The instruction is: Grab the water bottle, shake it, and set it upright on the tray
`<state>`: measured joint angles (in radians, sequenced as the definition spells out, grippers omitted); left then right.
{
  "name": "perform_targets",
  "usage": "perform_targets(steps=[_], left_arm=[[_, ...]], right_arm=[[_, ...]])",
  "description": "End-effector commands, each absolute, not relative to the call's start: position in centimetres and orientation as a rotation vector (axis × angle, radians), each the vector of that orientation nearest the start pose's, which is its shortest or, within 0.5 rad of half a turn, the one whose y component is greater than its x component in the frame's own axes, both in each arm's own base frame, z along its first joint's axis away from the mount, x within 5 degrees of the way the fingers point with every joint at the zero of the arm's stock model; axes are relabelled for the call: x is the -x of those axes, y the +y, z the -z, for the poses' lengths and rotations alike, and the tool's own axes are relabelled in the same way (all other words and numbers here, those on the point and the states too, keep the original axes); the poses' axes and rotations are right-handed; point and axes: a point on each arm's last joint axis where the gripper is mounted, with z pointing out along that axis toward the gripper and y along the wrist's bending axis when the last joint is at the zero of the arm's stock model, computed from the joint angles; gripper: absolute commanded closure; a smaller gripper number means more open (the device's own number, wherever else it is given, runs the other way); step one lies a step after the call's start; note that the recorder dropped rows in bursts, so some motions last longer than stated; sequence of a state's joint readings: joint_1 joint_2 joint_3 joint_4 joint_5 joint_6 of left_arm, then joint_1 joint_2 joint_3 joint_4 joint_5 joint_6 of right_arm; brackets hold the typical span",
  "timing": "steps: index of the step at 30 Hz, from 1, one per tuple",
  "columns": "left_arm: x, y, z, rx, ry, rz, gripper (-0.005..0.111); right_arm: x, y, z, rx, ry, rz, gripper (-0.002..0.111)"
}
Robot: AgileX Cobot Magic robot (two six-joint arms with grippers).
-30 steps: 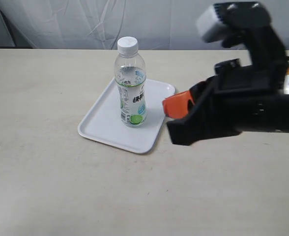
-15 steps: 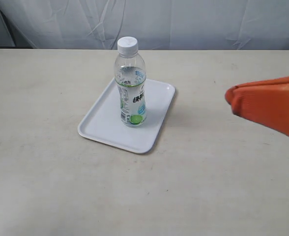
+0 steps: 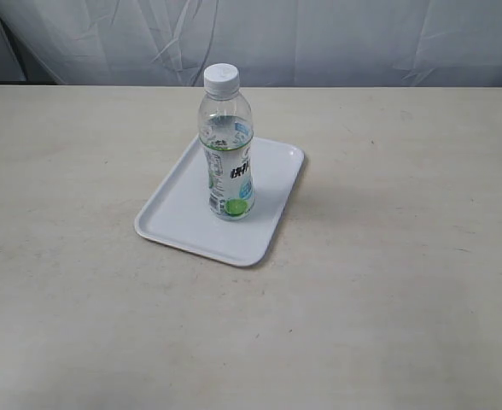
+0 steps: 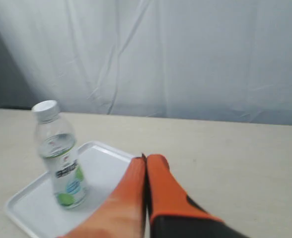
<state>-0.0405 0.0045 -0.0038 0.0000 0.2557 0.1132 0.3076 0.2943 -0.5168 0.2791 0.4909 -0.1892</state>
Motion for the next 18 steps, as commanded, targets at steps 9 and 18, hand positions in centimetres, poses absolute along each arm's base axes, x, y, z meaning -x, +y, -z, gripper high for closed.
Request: perform_targets(steps=[9, 18], left_arm=[[-5.5, -0.2, -19.1, -0.133, 1.725, -0.053, 0.106], [-5.5, -0.2, -19.1, -0.133, 1.725, -0.053, 0.106]], right_arm=[[-5.3, 1.4, -23.3, 0.033, 1.696, -0.233, 0.108], [-5.3, 1.2, -20.0, 0.018, 1.735, -0.208, 0.108]])
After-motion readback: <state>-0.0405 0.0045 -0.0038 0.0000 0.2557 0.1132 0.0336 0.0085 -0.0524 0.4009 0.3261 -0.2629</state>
